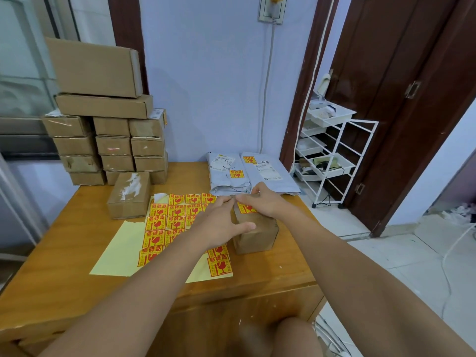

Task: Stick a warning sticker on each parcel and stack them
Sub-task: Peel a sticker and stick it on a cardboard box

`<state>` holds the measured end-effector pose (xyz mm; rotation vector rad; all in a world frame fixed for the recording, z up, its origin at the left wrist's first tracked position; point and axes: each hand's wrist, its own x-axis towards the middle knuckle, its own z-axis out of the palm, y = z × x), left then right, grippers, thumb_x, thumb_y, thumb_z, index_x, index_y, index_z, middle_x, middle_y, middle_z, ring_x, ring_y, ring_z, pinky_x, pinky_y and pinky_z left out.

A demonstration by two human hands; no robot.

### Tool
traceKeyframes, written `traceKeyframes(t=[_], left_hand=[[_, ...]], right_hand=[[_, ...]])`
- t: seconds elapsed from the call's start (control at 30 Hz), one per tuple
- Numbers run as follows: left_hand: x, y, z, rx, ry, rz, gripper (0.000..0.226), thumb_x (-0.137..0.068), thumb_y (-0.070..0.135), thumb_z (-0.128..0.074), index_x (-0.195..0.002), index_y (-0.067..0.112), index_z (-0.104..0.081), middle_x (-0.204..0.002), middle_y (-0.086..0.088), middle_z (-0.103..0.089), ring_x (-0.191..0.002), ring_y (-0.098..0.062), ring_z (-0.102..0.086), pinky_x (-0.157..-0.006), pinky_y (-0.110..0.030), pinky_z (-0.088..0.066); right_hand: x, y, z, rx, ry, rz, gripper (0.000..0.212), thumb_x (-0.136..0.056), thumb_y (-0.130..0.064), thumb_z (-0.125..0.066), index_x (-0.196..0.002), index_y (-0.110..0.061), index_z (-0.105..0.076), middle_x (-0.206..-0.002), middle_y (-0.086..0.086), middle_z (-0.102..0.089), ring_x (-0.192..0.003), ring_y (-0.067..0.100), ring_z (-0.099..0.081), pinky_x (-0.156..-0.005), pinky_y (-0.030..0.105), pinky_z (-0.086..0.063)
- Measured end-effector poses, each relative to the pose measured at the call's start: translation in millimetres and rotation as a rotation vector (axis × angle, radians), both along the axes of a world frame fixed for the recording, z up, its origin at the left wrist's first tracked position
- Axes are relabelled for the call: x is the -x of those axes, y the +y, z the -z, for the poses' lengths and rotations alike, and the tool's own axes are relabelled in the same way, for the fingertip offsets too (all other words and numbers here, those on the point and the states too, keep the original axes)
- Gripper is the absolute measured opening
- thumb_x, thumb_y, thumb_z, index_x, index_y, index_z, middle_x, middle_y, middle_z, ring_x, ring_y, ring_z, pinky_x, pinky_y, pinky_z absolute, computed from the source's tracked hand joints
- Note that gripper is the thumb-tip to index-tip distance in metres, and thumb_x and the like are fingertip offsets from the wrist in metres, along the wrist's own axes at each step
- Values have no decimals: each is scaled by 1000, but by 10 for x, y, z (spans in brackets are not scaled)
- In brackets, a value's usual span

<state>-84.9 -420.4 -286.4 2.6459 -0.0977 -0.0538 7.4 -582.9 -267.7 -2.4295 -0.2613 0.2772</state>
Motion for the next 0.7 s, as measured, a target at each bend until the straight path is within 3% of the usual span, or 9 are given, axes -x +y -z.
traceKeyframes(t=[0.07,0.13,0.37,0.5,0.6,0.7], left_hand=[[-3,-2,-1,4,-8,1,101,-85,80,-55,-164,30,-19,-166,13,-17,-150,-18,-26,-115,-45,-32],[3,-11,-9,-2,1,0,101,-85,80,-55,-164,28,-18,-167,13,-16,-151,-18,-25,-114,-45,-31],[12,-10,-3,-21,14,-9,106,-84,83,-53,-165,24,-17,-168,14,-12,-152,-19,-22,-116,-46,-32],[9,-16,-7,-16,17,-10,106,-83,83,-52,-164,24,-17,-169,14,-12,-153,-19,-22,-118,-48,-33],[1,-10,-5,-17,18,-12,107,-83,84,-52,-164,25,-18,-169,15,-12,-153,-19,-22,-119,-48,-31],[-3,-4,5,-13,11,-2,105,-83,84,-52,-164,27,-17,-168,14,-13,-152,-20,-23,-119,-48,-30]], right_hand=[[19,-33,-4,-16,36,-29,77,-77,-70,-72,-127,-20,-43,-115,-5,-54,-106,15,-54,-74,30,-43],[-1,-64,17,-11,32,-34,80,-78,-67,-74,-133,-20,-42,-120,-3,-52,-111,17,-52,-76,29,-43],[-90,-121,66,-100,54,-16,34,-97,-53,-59,-117,-26,-53,-114,2,-64,-101,16,-60,-80,33,-49],[-100,-96,62,-65,21,15,22,-103,-47,-49,-113,-27,-53,-117,6,-64,-102,20,-59,-77,32,-48],[-72,-90,12,-19,26,-12,32,-102,-51,-50,-121,-25,-52,-122,4,-62,-105,20,-58,-85,35,-49],[-7,-58,-19,-11,72,-20,69,-87,-65,-64,-136,-21,-42,-125,0,-53,-114,20,-53,-88,34,-46]])
